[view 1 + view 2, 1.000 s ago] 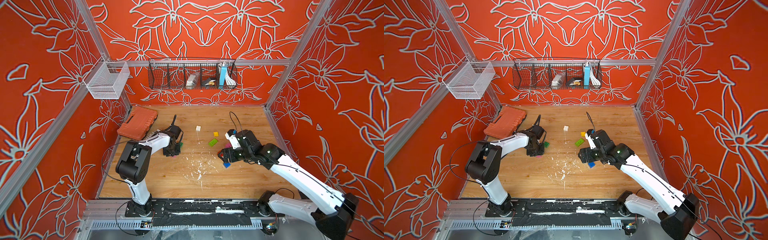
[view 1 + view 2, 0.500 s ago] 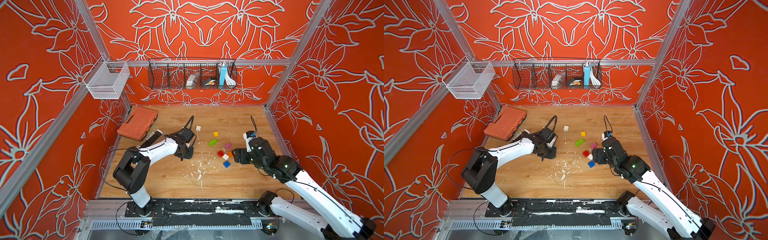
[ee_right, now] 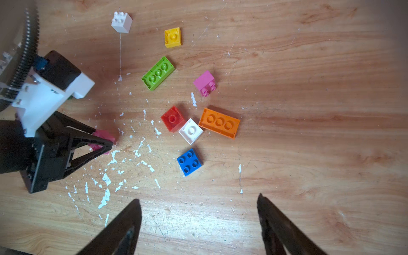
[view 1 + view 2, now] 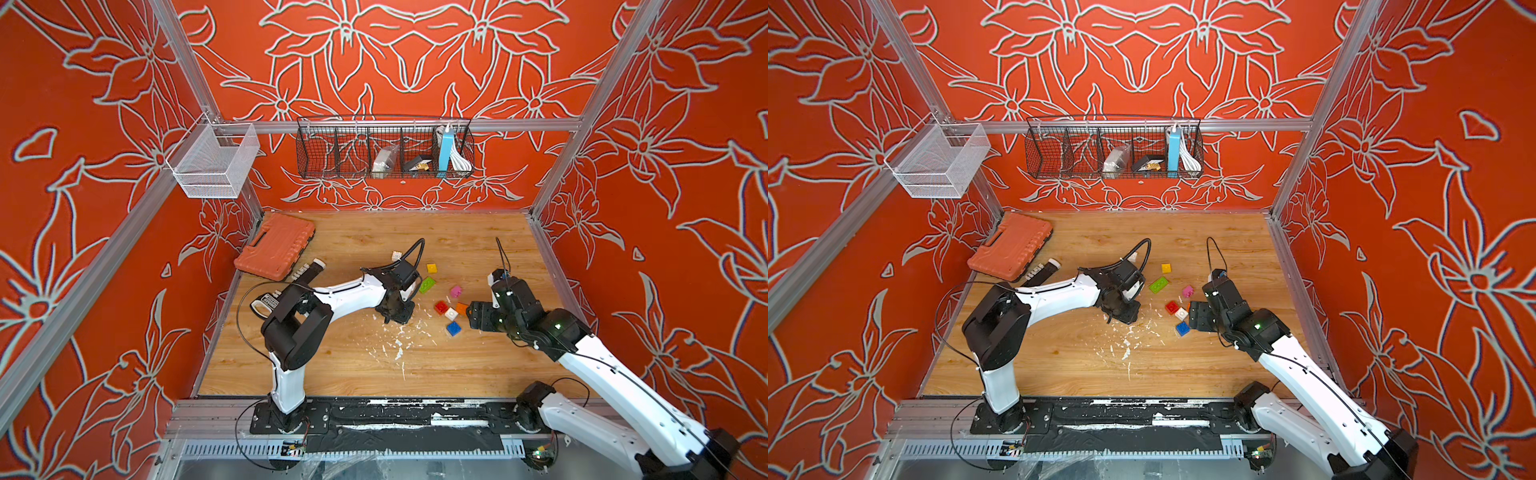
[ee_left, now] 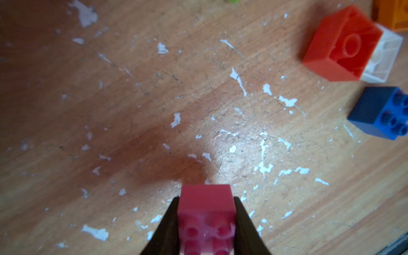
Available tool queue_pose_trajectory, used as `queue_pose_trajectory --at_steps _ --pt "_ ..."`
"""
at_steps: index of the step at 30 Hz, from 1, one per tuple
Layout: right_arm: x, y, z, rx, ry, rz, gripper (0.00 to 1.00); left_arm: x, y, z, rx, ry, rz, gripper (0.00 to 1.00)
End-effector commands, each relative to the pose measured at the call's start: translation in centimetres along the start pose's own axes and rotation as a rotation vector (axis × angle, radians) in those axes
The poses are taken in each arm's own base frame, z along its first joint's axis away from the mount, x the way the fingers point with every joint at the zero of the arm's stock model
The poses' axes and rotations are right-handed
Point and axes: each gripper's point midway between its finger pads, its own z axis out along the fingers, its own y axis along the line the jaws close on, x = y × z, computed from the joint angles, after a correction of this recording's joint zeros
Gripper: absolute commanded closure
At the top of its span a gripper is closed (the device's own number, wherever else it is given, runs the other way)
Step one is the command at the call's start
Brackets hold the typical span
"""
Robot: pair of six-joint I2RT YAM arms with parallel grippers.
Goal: Assemble the letter r with lego
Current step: Adjust the lego brick at the center of the board.
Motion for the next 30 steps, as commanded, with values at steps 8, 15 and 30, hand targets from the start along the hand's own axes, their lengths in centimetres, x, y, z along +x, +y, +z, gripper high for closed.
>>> queue_pose_trajectory --at_steps 8,15,30 --pt "1.9 -1.1 0.6 0.04 0.075 -0.065 0.16 1.4 -0.1 1.0 -0.038 0.055 0.05 0.58" --pt "1.4 1.7 1.3 -0.06 0.137 -0.227 0.19 0.0 -0.3 -5.5 -0.044 -0.118 0.009 0.26" --pt "3.5 4.8 7.2 -0.085 0.408 -0.527 0.25 5.5 1.1 -11.5 0.197 -0.413 -0.316 0.18"
